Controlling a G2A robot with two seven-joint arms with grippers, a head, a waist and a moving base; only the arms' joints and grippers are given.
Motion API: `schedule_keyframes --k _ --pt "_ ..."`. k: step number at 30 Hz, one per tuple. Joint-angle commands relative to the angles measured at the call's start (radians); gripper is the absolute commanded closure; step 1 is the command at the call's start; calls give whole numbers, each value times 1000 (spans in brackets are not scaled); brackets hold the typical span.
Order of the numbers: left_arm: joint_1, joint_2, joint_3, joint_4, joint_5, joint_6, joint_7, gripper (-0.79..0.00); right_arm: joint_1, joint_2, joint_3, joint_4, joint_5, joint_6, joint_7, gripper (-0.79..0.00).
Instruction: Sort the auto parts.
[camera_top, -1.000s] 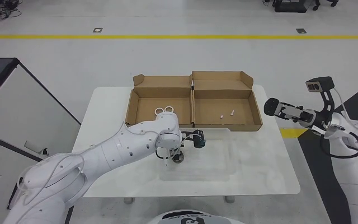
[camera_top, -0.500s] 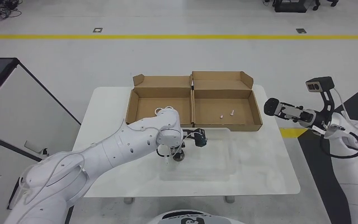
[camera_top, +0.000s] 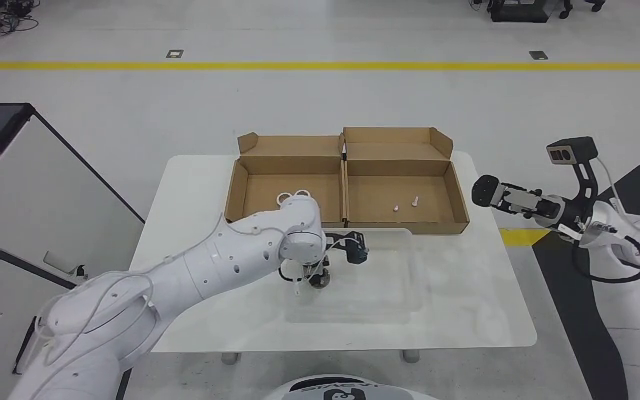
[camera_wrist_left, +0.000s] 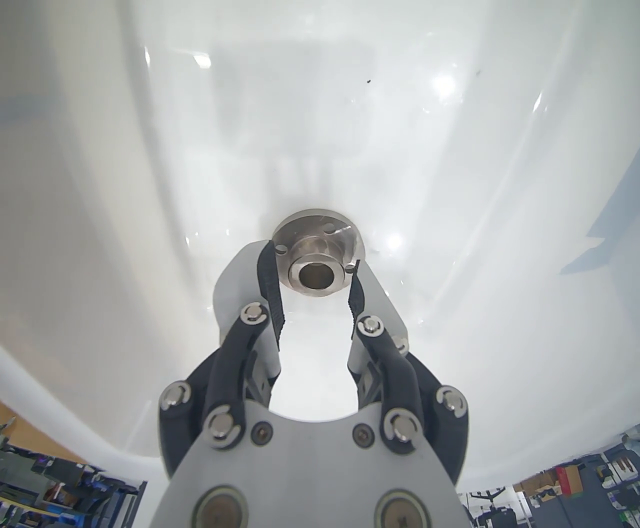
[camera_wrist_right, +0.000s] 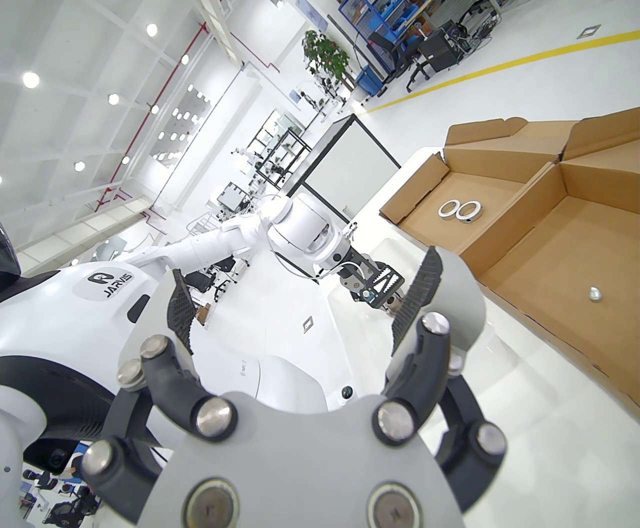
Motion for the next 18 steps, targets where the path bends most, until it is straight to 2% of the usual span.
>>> schedule_keyframes --k 1,6,8,10,11,12,18 --pt "5 -2 1 10 8 -4 9 -326 0 0 0 0 0 0 0 -785" --pt "13 -9 3 32 22 -12 25 -317 0 0 0 0 0 0 0 -785" --pt "15 -12 2 37 26 -12 29 -280 0 0 0 0 0 0 0 -785" --pt "17 -15 2 42 30 -13 32 -188 0 0 0 0 0 0 0 -785" --pt "17 -16 1 44 33 -15 34 -74 0 0 0 0 0 0 0 -785" --pt "18 -17 1 46 35 -15 36 0 0 0 0 0 0 0 0 -785" --pt "21 -23 -5 52 67 -10 58 0 0 0 0 0 0 0 0 -785"
